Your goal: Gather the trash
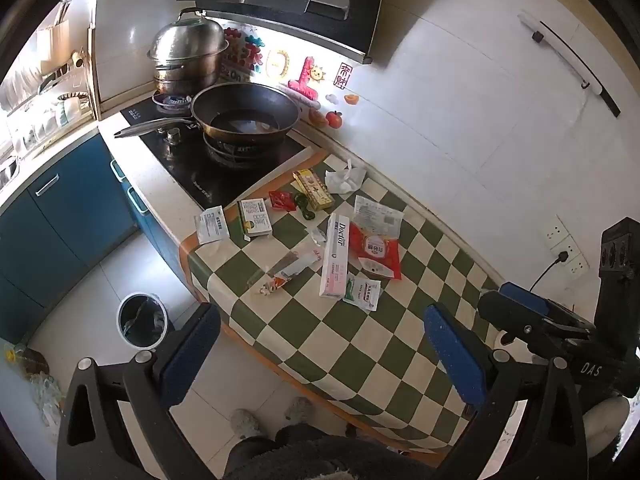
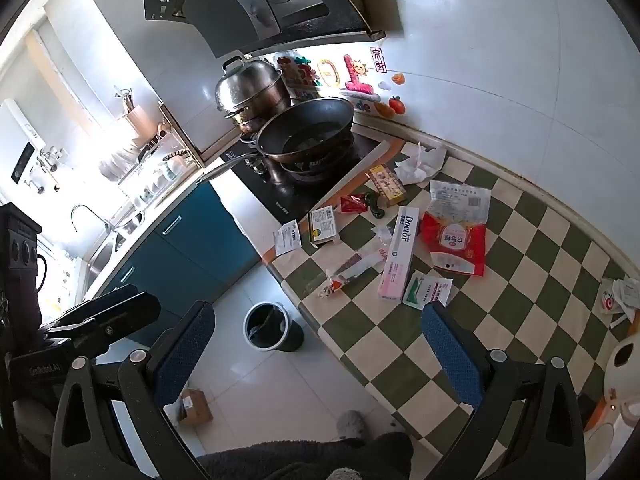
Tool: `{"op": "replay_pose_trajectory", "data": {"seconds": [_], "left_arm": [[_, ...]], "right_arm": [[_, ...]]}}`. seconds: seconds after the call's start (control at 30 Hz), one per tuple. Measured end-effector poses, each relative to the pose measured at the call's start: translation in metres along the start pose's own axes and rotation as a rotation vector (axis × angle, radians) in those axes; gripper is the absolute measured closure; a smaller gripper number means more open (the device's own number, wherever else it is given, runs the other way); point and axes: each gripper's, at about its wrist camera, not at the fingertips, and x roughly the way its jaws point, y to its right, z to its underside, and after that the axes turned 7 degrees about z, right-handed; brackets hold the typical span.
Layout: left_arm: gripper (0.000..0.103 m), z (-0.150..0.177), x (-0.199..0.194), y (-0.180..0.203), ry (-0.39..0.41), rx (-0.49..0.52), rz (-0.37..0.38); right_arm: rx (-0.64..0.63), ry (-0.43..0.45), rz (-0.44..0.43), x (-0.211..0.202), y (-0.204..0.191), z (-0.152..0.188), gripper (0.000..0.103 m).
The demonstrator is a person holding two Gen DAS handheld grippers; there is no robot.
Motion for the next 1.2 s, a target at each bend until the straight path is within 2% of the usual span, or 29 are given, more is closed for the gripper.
{"op": "replay_pose_trajectory", "data": {"seconds": [0.37,0.6,1.2], "left_arm": [[0.000,0.000,0.000,0.000,0.007,0.000,0.010],[0.000,0.000,0.000,0.000,0.012,0.003,0.011],[0.000,-0.002,0.002,0.001,0.013,0.006,0.020]], "right_arm": [[0.001,0.007,-0.011,0.002,0.005,0.000,0.000],[0.002,0.006,-0.011,-0.004,-0.014,-0.003,0.000],[-0.004,0.009,-0.018,-0.003,-0.010,-0.002,0.000]]}}
